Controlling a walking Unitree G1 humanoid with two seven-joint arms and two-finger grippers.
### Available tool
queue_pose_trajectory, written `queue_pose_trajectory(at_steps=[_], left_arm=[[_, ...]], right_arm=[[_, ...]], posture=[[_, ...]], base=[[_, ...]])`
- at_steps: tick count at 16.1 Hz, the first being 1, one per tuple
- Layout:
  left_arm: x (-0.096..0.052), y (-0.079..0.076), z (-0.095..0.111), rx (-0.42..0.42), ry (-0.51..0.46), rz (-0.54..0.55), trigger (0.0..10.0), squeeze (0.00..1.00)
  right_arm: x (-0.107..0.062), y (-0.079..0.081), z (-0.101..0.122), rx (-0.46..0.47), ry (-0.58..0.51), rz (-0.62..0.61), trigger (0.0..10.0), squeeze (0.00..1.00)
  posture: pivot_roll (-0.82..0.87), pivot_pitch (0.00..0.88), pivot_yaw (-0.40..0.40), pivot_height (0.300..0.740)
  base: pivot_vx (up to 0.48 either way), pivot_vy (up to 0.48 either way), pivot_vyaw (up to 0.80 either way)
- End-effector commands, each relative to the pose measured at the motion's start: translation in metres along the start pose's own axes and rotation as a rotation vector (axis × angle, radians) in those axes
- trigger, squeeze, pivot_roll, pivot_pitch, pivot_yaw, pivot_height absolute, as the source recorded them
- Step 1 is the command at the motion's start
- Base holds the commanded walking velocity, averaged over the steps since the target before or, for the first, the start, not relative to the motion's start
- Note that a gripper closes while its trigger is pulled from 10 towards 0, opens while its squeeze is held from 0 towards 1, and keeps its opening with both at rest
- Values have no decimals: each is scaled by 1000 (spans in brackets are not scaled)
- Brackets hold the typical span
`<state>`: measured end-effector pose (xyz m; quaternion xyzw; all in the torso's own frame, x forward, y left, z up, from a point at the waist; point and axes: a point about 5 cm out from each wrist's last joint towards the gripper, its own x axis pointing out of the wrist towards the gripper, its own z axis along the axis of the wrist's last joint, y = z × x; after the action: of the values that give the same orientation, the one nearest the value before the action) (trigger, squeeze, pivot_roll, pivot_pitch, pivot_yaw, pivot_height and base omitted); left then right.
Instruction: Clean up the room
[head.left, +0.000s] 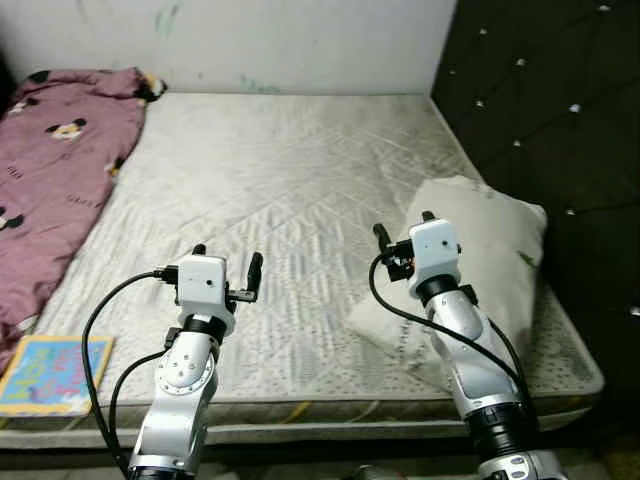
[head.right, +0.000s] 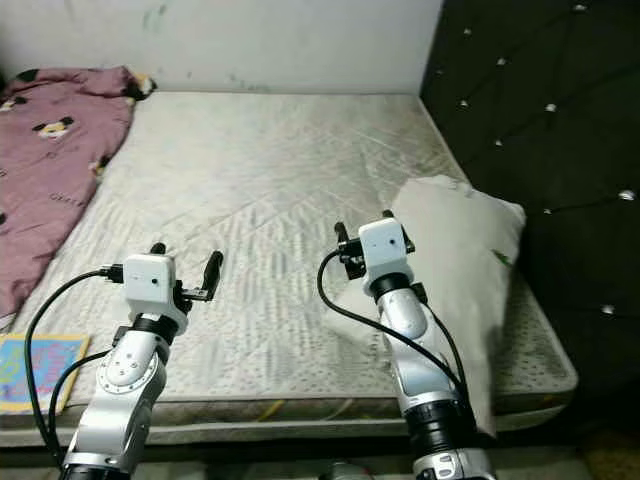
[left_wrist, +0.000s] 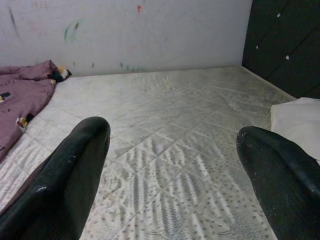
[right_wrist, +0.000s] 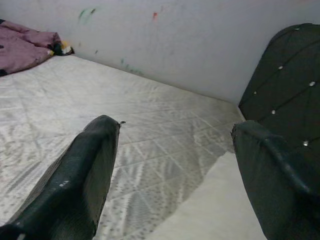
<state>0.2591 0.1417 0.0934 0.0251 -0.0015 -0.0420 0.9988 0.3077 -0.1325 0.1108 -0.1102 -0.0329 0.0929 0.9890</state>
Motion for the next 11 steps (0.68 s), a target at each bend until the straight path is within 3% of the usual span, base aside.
queue_pose_trajectory(at_steps=[1, 11], left_arm=[[0, 1, -1, 7, 6, 4, 10000, 0], [0, 0, -1, 8, 10, 0, 10000, 0]], right_arm=[[3, -2, 4, -9, -14, -5, 10000, 0], [4, -2, 5, -18, -25, 4, 10000, 0]], posture=[[-72, 0, 3, 740], [-69, 0, 0, 740]], base=[[0, -405, 0], [0, -480, 0]])
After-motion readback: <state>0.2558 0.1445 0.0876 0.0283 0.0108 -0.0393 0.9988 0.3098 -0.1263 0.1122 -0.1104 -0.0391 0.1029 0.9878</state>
